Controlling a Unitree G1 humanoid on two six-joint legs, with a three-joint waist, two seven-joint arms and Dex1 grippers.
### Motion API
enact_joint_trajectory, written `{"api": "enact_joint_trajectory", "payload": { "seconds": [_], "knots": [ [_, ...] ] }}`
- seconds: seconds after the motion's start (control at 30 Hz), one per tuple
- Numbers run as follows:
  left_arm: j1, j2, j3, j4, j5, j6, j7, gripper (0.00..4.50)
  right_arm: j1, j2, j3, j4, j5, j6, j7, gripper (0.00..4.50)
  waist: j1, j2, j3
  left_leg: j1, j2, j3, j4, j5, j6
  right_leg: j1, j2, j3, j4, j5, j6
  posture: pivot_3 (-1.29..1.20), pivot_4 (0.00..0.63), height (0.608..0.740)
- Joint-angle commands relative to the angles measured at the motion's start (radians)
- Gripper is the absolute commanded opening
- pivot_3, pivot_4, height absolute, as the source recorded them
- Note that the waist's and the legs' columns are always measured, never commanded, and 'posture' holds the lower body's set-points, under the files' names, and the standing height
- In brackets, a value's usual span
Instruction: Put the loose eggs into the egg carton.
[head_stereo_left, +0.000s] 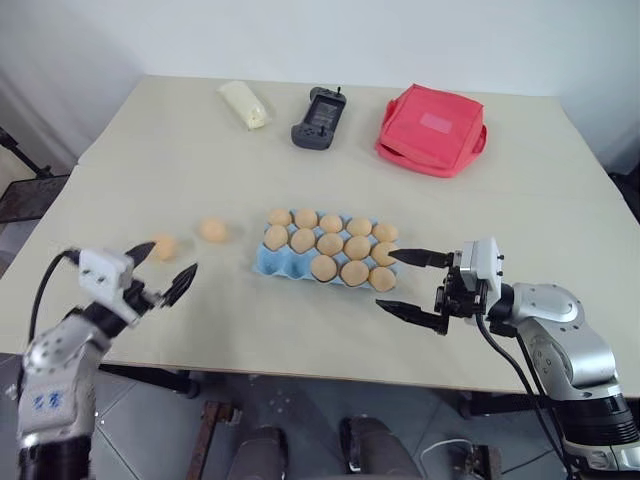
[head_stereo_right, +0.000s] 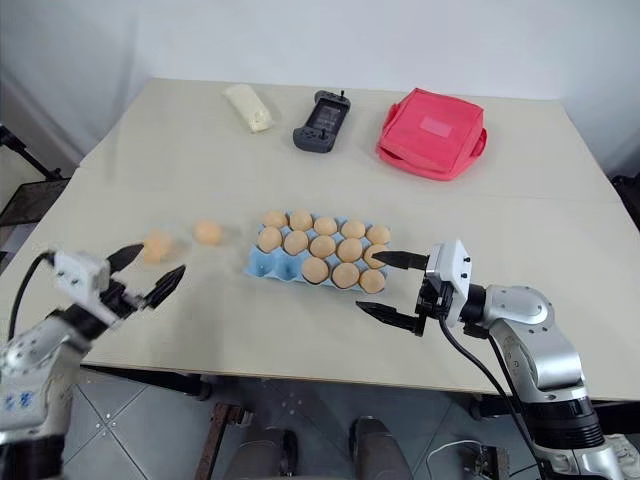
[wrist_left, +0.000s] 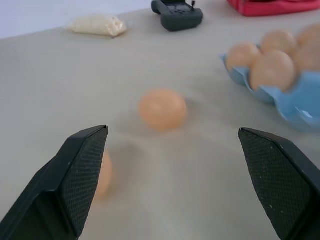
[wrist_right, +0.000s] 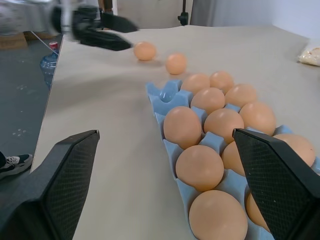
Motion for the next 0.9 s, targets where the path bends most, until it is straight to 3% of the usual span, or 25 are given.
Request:
{"api": "enact_joint_trajectory", "payload": {
  "seconds": [0.03, 0.17, 0.3, 0.5, 0.6, 0.77, 0.9],
  "knots": [
    [-0.158, -0.029, -0.054, 0.112, 0.048, 0.028, 0.083, 4.44, 0.008, 0.002, -0.002, -0.038, 0.002, -0.005, -0.011, 4.50, 0.004, 0.000, 0.000, 0.000, 0.000, 0.000, 0.000, 0.000, 0.000, 0.000, 0.000, -0.001, 0.001, 0.000, 0.000, 0.00, 0.150, 0.740],
    [-0.303, -0.077, -0.088, 0.262, 0.100, 0.039, 0.184, 4.44, 0.026, 0.003, -0.005, -0.053, 0.001, -0.002, -0.032, 4.50, 0.004, 0.000, 0.000, -0.002, 0.000, 0.000, 0.001, 0.000, 0.000, -0.002, 0.000, -0.004, 0.001, 0.001, 0.001, 0.00, 0.150, 0.740],
    [-0.414, -0.124, -0.141, 0.419, 0.125, 0.019, 0.186, 4.44, 0.039, 0.009, 0.000, -0.066, 0.000, 0.000, -0.050, 4.50, 0.009, 0.000, 0.000, -0.002, 0.000, 0.001, 0.001, -0.001, 0.000, -0.002, -0.003, -0.012, 0.004, 0.001, 0.001, 0.00, 0.150, 0.740],
    [-0.465, -0.140, -0.184, 0.536, 0.153, 0.024, 0.175, 4.44, 0.044, 0.013, 0.003, -0.081, 0.005, 0.004, -0.067, 4.50, 0.005, -0.001, 0.000, -0.002, -0.001, 0.001, 0.004, -0.001, 0.000, -0.002, -0.005, -0.014, 0.004, 0.001, 0.001, 0.00, 0.150, 0.740],
    [-0.443, -0.138, -0.186, 0.519, 0.145, 0.027, 0.153, 3.88, 0.050, 0.008, -0.004, -0.083, 0.007, 0.005, -0.071, 4.50, 0.007, -0.001, 0.000, -0.002, -0.001, 0.001, 0.004, 0.000, 0.000, -0.003, -0.005, -0.015, 0.005, 0.001, 0.001, 0.00, 0.150, 0.740],
    [-0.410, -0.131, -0.169, 0.467, 0.106, 0.019, 0.090, 2.33, 0.054, 0.006, -0.004, -0.083, 0.008, 0.004, -0.075, 4.50, 0.008, -0.001, 0.000, -0.002, -0.001, 0.001, 0.005, 0.000, -0.001, -0.003, -0.006, -0.015, 0.005, 0.001, 0.001, 0.00, 0.150, 0.740],
    [-0.387, -0.131, -0.128, 0.373, 0.015, -0.052, -0.025, 2.33, 0.057, 0.007, -0.003, -0.078, 0.004, 0.002, -0.078, 4.50, 0.008, -0.001, 0.000, -0.002, -0.001, 0.001, 0.006, 0.000, -0.001, -0.002, -0.006, -0.015, 0.006, 0.001, 0.001, 0.00, 0.150, 0.740]
  ]
}}
